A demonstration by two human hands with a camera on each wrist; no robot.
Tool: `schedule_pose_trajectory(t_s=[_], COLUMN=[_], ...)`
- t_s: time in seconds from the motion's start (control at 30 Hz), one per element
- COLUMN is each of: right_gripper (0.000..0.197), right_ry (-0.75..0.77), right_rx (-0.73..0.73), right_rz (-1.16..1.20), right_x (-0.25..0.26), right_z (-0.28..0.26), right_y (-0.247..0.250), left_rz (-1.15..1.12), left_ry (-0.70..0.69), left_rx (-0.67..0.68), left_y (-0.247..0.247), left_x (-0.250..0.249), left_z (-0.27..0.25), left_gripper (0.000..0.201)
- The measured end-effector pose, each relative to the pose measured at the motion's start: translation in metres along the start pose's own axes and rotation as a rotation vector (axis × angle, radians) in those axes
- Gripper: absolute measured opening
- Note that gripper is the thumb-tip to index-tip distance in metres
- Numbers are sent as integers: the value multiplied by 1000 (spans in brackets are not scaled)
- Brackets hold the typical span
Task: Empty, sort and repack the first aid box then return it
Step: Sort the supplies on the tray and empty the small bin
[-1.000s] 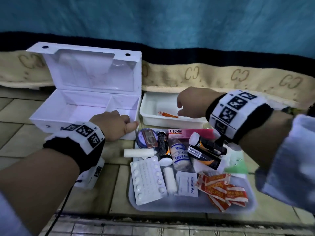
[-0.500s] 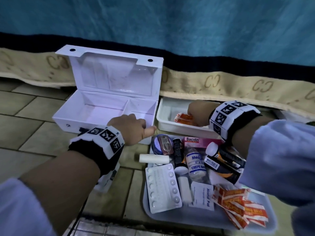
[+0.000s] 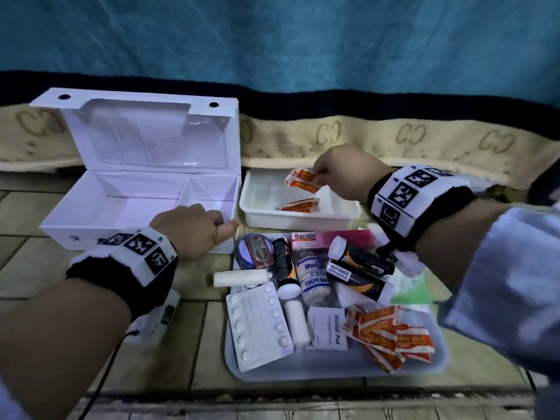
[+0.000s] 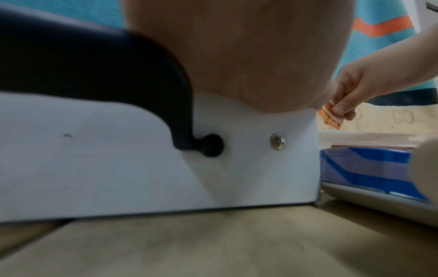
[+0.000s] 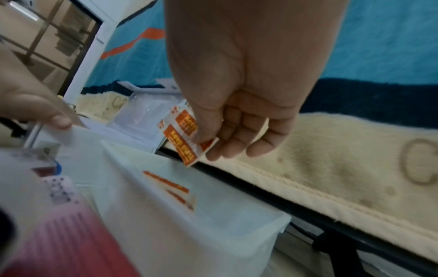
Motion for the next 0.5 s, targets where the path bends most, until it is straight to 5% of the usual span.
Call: schedule_pose_trajectory(t_s=[0.2,0.5], right_gripper=[13,17], right_ry=[1,-108], right_rx=[-124,380], right_rz=[98,82], right_x=[-28,-81], right_z=[-49,-157], right_y=[50,-13], left_rz=[-27,-68], left_ry=[-6,57], left_rx=[0,-8], left_y=[-1,-3], left_x=[1,5], left_z=[0,-1], left_gripper=[56,42])
Point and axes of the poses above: each hand's wrist, its own z-axis towards the middle knuckle, its own y-axis out of the back of the hand, x = y × z, the point moved 9 cm from there along z, towards the middle knuckle, and after that the axes turned 6 degrees about -y, right-handed, at the moved point
